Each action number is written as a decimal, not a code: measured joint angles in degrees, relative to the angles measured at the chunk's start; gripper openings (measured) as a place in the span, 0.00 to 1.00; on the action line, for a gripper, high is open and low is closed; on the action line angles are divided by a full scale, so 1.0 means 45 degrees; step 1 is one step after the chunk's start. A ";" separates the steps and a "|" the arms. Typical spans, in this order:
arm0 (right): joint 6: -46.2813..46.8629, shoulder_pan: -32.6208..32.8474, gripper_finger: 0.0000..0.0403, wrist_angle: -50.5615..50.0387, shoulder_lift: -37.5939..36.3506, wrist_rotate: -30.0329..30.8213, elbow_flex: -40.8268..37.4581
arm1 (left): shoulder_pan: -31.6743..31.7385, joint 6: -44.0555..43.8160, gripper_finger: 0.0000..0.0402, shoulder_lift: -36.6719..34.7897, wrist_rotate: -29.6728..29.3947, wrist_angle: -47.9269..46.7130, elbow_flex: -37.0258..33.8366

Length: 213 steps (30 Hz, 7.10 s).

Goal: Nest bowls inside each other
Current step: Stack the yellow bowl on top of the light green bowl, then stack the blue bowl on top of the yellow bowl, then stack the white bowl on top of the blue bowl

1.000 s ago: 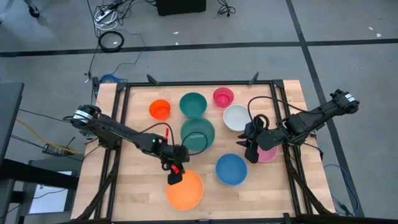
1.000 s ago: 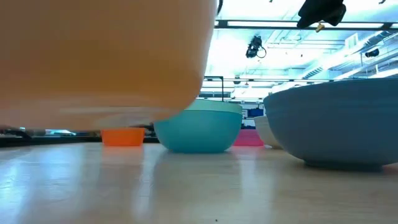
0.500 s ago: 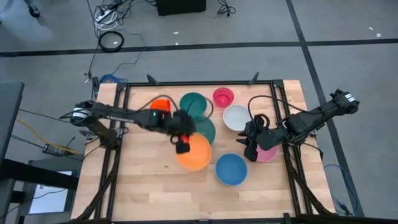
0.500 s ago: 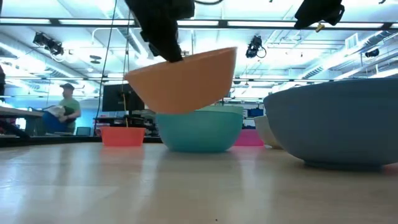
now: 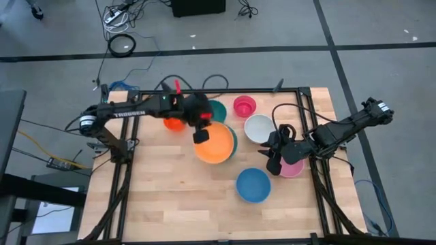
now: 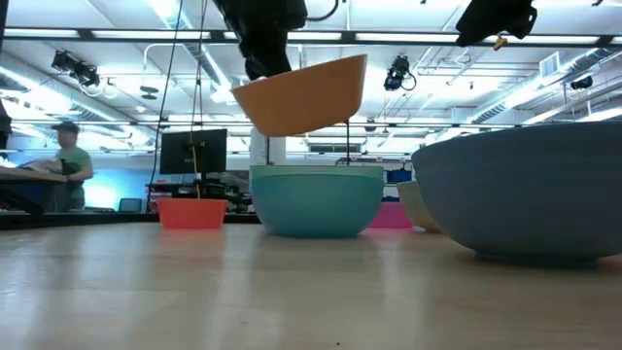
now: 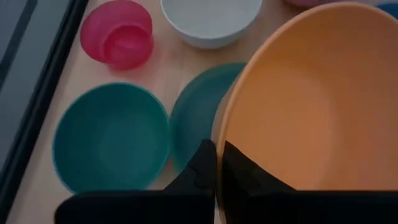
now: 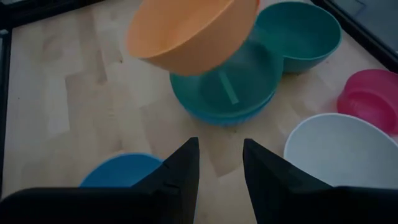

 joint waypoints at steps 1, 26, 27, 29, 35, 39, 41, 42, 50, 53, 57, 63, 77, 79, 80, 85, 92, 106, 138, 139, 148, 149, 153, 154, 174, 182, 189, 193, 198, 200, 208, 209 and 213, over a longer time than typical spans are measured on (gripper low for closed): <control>0.0003 0.0000 0.28 0.0000 0.0000 0.0006 0.0000 | 0.0211 0.0012 0.02 0.0024 0.0325 0.0112 -0.0024; 0.0029 -0.0005 0.28 0.0010 0.0005 -0.0020 0.0005 | 0.0780 -0.0525 0.13 0.2835 0.0809 0.1245 -0.0520; 0.0033 -0.0005 0.28 -0.0003 0.0005 -0.0044 0.0005 | 0.0775 -0.0561 0.14 0.2850 0.0802 0.1144 -0.0520; 0.0033 -0.0001 0.28 0.0014 0.0005 -0.0046 0.0005 | 0.0754 -0.0793 0.17 0.2842 0.0804 0.1017 -0.0520; 0.0029 -0.0005 0.28 0.0000 0.0005 -0.0051 0.0005 | 0.0477 -0.1285 0.24 0.2833 0.0884 0.0324 -0.0515; 0.0029 -0.0005 0.28 0.0003 0.0005 -0.0053 0.0005 | 0.0234 -0.1452 0.26 0.2711 0.0899 0.0535 -0.0518; 0.0013 0.0000 0.28 0.0005 0.0005 -0.0055 0.0005 | 0.0144 -0.1473 0.26 0.2496 0.0921 0.0538 -0.0290; -0.0013 0.0000 0.28 -0.0011 0.0005 -0.0060 0.0005 | 0.0098 -0.1478 0.26 0.2356 0.0921 0.0548 -0.0110; 0.0976 -0.0078 0.28 -0.1460 0.0090 -0.0962 0.0010 | -0.0574 -0.1404 0.26 0.0673 0.0973 -0.0107 0.1081; 0.2252 -0.0155 0.28 -0.2645 0.0401 -0.1984 -0.0051 | -0.1047 -0.1433 0.26 -0.0428 0.0934 -0.0487 0.1141; 0.2874 -0.0167 0.28 -0.2328 0.1069 -0.3423 -0.0403 | -0.1892 -0.2054 0.26 -0.1872 -0.0409 -0.1536 0.1137; 0.2890 -0.0121 0.30 -0.1394 0.2083 -0.3964 -0.0701 | -0.3314 -0.4056 0.26 -0.3618 -0.2795 -0.3803 0.1137; 0.2973 -0.0329 0.44 -0.0873 0.3892 -0.4442 -0.0709 | -0.6034 -0.7207 0.26 -0.5627 -0.5097 -0.5636 0.0028; 0.2969 -0.0327 0.44 -0.0821 0.4172 -0.4513 -0.0709 | -0.6286 -0.7566 0.26 -0.5761 -0.5231 -0.5613 -0.0382; 0.2970 -0.0325 0.44 -0.0818 0.4295 -0.4571 -0.0709 | -0.6392 -0.7747 0.26 -0.5826 -0.5307 -0.5642 -0.0569; 0.2968 -0.0325 0.44 -0.0719 0.4590 -0.4825 -0.0714 | -0.6788 -0.8333 0.26 -0.6003 -0.5522 -0.5605 -0.1203; 0.2984 -0.0325 0.44 -0.0533 0.4835 -0.5078 -0.0709 | -0.7148 -0.9014 0.26 -0.6003 -0.5729 -0.5462 -0.1791; 0.2725 -0.0392 0.30 -0.0511 0.5997 -0.5283 -0.0714 | -0.7686 -0.9771 0.26 -0.5994 -0.6433 -0.5473 -0.2064; -0.4226 -0.5827 0.00 0.4986 0.4093 -0.5409 0.1005 | -0.7681 -0.9478 0.26 -0.5979 -0.7297 -0.5496 -0.2059; -0.4365 -0.6039 0.00 0.5331 0.4207 -0.5595 0.1015 | -0.7681 -0.9478 0.26 -0.5979 -0.7297 -0.5492 -0.2059; -0.4891 -0.6909 0.00 0.6353 0.5977 -0.6909 0.1005 | -0.7681 -0.9492 0.26 -0.5974 -0.7467 -0.5503 -0.2059; -0.4904 -0.6967 0.00 0.6327 0.6087 -0.6919 0.1005 | -0.7681 -0.9497 0.26 -0.5974 -0.7467 -0.5506 -0.2059; -0.5044 -0.7126 0.00 0.6115 0.6561 -0.6998 0.1005 | -0.7681 -0.9507 0.26 -0.5974 -0.7473 -0.5500 -0.2059; -0.5098 -0.7145 0.00 0.6083 0.6654 -0.6996 0.1005 | -0.7681 -0.9507 0.26 -0.5974 -0.7477 -0.5504 -0.2059; -0.5138 -0.7213 0.30 0.5531 0.6454 -0.6614 0.1001 | -0.7681 -0.9521 0.26 -0.5974 -0.7487 -0.5503 -0.2055; -0.5671 -0.7371 0.31 0.2087 0.4339 -0.2112 0.1001 | -0.7681 -0.9523 0.26 -0.5974 -0.7492 -0.5555 -0.2055; -0.3817 -0.8982 0.31 -0.2193 0.3108 -0.1352 0.1001 | -0.7681 -0.9507 0.26 -0.5974 -0.7492 -0.5621 -0.2055; -0.3345 -0.9896 0.30 -0.3340 0.3072 -0.1703 0.1001 | -0.7681 -0.9492 0.26 -0.5974 -0.7492 -0.5607 -0.2055; -0.2965 -1.0917 0.31 -0.3314 0.3500 -0.3469 0.1001 | -0.7681 -0.9482 0.26 -0.5974 -0.7495 -0.5610 -0.2055; -0.2897 -1.1167 0.31 -0.3360 0.3849 -0.3911 0.1001 | -0.7681 -0.9478 0.26 -0.5974 -0.7497 -0.5607 -0.2055; -0.3285 -1.1312 0.32 -0.2935 0.5007 -0.4445 0.1001 | -0.7681 -0.9478 0.26 -0.5974 -0.7492 -0.5607 -0.2055; -0.3326 -1.1313 0.32 -0.2946 0.5129 -0.4485 0.1001 | -0.7681 -0.9478 0.26 -0.5974 -0.7492 -0.5607 -0.2055; -0.3529 -1.1317 0.31 -0.2936 0.5593 -0.4592 0.1001 | -0.7681 -0.9478 0.26 -0.5974 -0.7492 -0.5607 -0.2055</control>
